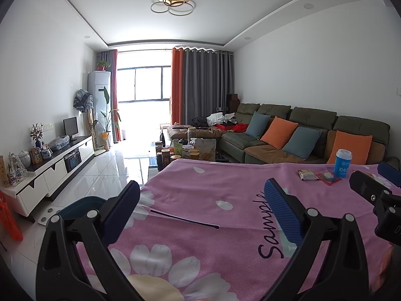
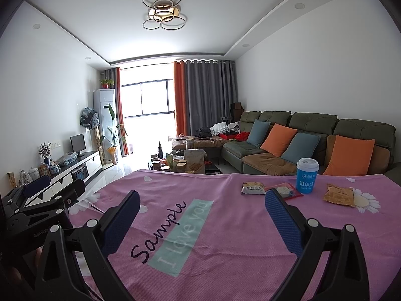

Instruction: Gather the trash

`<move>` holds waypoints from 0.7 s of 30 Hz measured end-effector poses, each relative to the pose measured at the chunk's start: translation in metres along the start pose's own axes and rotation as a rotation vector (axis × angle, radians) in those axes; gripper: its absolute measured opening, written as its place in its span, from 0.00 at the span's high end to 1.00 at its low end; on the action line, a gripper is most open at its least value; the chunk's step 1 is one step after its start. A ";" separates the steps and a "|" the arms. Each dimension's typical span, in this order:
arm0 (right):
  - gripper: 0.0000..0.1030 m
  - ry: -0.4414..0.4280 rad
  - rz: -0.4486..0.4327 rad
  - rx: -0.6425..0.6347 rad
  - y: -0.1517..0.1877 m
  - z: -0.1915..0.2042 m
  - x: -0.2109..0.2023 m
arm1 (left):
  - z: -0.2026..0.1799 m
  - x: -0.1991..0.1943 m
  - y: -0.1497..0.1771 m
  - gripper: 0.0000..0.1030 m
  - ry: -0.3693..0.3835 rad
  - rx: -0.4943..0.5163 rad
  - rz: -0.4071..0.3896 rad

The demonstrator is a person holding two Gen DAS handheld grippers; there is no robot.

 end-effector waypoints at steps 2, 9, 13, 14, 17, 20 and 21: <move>0.07 0.001 -0.001 -0.001 0.000 0.000 0.000 | 0.001 0.000 0.001 0.05 -0.001 0.000 0.000; 0.07 0.001 0.001 0.000 0.000 0.000 0.000 | -0.001 0.001 0.000 0.05 0.000 0.001 -0.001; 0.07 0.002 -0.001 -0.001 0.000 0.000 0.000 | -0.001 0.001 0.001 0.05 -0.001 0.000 0.002; 0.07 0.002 -0.002 0.001 0.000 0.000 0.000 | -0.001 0.001 0.001 0.05 -0.001 0.001 0.001; 0.07 0.003 -0.002 0.001 0.001 0.001 0.000 | -0.002 0.001 0.001 0.05 0.000 0.003 0.001; 0.07 0.002 -0.001 0.001 0.001 0.001 0.000 | -0.002 0.001 0.001 0.05 0.000 0.002 0.001; 0.07 0.002 -0.001 0.001 0.001 0.001 0.000 | -0.002 0.001 0.001 0.05 0.000 0.002 0.001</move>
Point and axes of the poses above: each gripper's, at about its wrist camera, not at the fingertips, and x roughly the way its jaws point, z to its left, y to its underside, the point moved 9 cm from there along x, roughly the way its jaws point, and after that the axes turned 13 degrees about -z, right-handed, at the moved point
